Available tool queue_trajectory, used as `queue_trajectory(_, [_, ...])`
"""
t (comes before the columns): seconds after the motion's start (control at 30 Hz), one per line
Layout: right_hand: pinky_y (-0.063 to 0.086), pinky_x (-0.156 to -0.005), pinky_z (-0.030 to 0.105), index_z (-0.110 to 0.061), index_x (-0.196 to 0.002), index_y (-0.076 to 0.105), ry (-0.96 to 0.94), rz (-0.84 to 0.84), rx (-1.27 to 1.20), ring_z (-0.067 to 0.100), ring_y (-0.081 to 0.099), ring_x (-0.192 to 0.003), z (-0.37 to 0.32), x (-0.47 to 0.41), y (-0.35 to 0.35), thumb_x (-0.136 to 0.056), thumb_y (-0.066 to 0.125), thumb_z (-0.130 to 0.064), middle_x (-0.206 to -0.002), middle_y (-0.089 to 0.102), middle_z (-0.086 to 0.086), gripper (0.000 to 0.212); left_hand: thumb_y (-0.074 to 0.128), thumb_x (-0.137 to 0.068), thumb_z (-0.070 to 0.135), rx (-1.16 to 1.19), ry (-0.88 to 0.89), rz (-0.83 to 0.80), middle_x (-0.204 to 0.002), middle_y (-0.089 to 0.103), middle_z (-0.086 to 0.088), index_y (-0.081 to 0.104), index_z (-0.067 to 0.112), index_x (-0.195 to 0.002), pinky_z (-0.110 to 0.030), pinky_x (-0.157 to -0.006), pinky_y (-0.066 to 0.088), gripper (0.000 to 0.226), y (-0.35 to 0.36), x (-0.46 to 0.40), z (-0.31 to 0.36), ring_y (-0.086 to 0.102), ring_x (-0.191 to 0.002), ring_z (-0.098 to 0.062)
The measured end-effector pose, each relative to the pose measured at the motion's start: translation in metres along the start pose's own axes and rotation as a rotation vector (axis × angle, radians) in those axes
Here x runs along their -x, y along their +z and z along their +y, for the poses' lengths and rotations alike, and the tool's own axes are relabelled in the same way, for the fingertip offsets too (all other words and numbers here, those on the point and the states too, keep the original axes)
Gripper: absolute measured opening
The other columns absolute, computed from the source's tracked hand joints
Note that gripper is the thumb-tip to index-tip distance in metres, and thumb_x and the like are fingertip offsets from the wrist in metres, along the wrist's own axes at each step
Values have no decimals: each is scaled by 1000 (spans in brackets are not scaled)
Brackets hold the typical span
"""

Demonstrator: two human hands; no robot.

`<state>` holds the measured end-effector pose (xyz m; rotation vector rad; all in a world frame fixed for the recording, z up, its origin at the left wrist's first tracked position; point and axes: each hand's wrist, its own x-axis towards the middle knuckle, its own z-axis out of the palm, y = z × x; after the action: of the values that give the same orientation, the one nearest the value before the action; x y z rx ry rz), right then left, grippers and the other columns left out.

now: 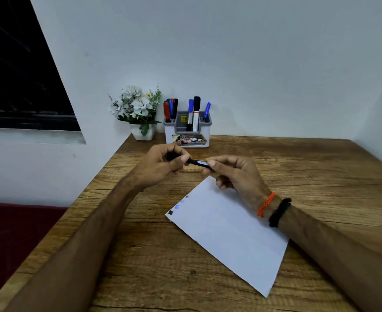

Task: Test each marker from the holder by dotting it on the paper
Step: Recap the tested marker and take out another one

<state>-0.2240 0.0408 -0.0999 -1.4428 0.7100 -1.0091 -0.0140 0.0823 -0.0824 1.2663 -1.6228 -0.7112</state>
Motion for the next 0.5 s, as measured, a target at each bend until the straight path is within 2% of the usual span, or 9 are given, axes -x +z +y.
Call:
queue_trajectory(0.1, [39, -41, 16, -1, -93, 72, -82, -2, 87, 7, 46, -40, 3, -1, 3, -92, 66, -9, -70, 71, 6, 10, 55, -95, 13, -8, -14, -5, -76, 63, 1, 63, -3, -99, -21, -59, 47, 18, -1, -1, -3, 53, -64, -7])
queue_trajectory(0.27, [32, -38, 15, -8, -83, 63, -170, -44, 164, 5, 39, -36, 11, -6, 7, -95, 60, -6, -60, 59, -3, 12, 49, -98, 12, -9, -37, -28, -73, 59, -1, 55, -7, -100, -21, -54, 41, 20, 1, 0, -2, 48, -60, -9])
queue_trajectory(0.37, [32, -39, 15, -7, -82, 61, -218, -68, 157, 3, 39, -37, 14, -8, 8, -95, 59, -3, -58, 57, -6, 14, 48, -98, 12, -8, -35, -23, -73, 57, -4, 54, -2, -96, -22, -54, 38, 15, 2, 0, -1, 46, -59, -10])
queue_trajectory(0.5, [34, -42, 18, -9, -83, 60, -259, -83, 168, 2, 42, -41, 17, -10, 5, -96, 58, -3, -62, 56, -1, 14, 48, -99, 12, -11, -24, -6, -71, 57, 0, 54, 9, -90, -22, -54, 38, 12, 7, 0, 1, 46, -58, -8])
